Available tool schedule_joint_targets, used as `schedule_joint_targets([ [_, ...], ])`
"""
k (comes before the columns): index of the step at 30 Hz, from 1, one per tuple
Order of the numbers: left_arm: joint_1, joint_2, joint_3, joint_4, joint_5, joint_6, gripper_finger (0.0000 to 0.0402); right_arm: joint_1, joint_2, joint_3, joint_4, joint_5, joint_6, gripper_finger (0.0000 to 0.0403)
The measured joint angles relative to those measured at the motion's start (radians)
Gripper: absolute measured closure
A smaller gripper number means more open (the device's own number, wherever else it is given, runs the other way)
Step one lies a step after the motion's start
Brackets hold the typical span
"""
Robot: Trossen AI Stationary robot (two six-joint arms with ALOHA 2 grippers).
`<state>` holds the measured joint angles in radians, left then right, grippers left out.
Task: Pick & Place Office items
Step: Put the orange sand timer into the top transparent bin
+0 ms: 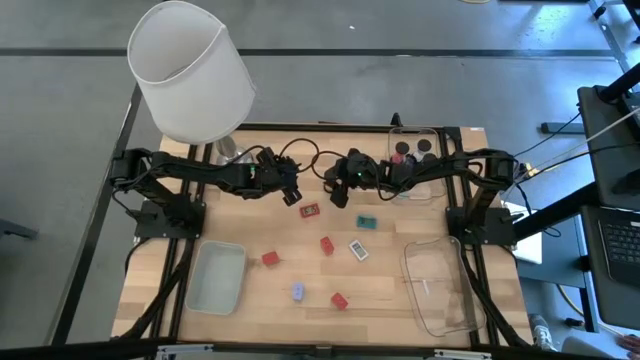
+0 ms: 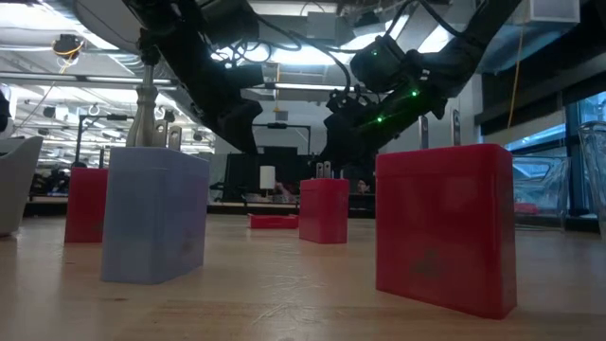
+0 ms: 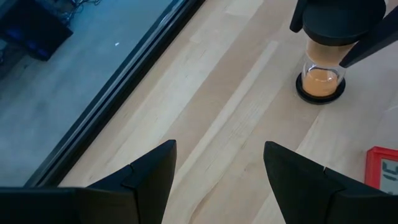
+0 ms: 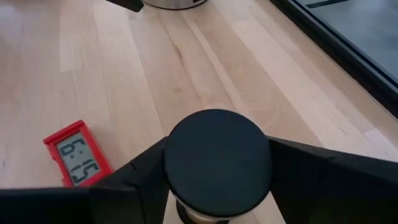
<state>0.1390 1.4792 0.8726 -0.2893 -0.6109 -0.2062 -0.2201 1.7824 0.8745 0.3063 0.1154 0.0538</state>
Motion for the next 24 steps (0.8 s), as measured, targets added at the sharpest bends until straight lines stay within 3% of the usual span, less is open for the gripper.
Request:
schedule_joint_targets([
  [10,0.0,0.0,0.0,0.0,0.0,-0.008,0.0162,-0.019,-0.08,0.0,-0.093,-0.003,0.044,0.019],
  [15,0.0,0.0,0.0,0.0,0.0,-0.008,0.0162,-0.027,-0.24,0.0,-0.235,0.02,0.023,0.0189],
  [20,0.0,0.0,0.0,0.0,-0.001,-0.008,0.0162,-0.027,-0.434,-0.002,-0.453,0.185,0.02,0.0189],
  [24,0.0,0.0,0.0,0.0,-0.017,-0.008,0.0162,-0.027,-0.586,-0.042,-0.561,0.238,0.085,0.0188],
])
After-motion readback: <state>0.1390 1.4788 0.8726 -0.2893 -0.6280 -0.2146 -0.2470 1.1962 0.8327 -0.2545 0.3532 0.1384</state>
